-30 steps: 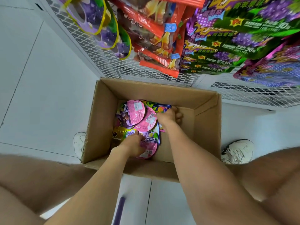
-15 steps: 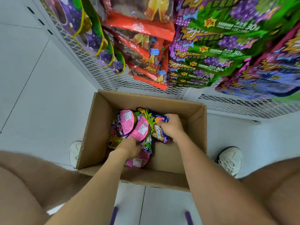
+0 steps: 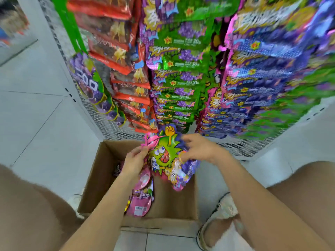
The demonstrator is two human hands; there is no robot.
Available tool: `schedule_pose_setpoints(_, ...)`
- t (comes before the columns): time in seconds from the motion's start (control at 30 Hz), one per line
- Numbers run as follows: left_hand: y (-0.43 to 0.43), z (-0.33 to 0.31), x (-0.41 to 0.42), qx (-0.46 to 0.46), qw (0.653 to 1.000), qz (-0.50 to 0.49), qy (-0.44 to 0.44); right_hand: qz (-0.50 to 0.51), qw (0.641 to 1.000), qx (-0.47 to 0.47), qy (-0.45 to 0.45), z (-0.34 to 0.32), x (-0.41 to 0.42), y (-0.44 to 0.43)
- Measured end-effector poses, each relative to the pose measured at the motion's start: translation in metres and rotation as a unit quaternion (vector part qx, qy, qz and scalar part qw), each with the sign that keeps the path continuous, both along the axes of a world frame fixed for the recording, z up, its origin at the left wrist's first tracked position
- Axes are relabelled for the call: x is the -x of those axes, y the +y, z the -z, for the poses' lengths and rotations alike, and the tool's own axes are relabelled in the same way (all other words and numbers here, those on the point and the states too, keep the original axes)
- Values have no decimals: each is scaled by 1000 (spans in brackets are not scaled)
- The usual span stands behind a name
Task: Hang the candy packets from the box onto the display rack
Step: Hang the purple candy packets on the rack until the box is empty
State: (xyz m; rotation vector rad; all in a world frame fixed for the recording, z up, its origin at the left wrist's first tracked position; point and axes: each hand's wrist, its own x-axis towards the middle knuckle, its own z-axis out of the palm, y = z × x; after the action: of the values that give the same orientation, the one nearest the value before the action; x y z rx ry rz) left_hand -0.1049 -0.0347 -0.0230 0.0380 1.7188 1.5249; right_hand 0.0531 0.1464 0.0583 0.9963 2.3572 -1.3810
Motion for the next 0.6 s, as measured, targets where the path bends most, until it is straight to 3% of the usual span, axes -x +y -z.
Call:
schedule_pose_setpoints(0.13, -1, -65, 3, -56, 992, 86, 79, -81, 992, -60, -71, -47, -30, 4)
schedule_pose_setpoints(0.23, 1, -111, -2, -46, 981, 158, 104, -9, 997, -72, 20, -70, -47, 3)
schedule_pose_setpoints(0.3, 1, -141, -10, -44, 969, 200, 135, 53, 984, -115, 124, -85, -51, -5)
schedule_pose_setpoints(0.37, 3, -168, -18, -37, 956, 226, 183, 51, 970, -97, 216, -102, -54, -15)
schedule_pose_setpoints(0.47, 8, -213, -25, -41, 934, 255, 248, 31, 951, -150, 269, -127, -57, -20)
schedule_pose_setpoints(0.6, 25, -276, -43, -129, 882, 278, 357, 66, 922, -189, 331, -179, -67, -15)
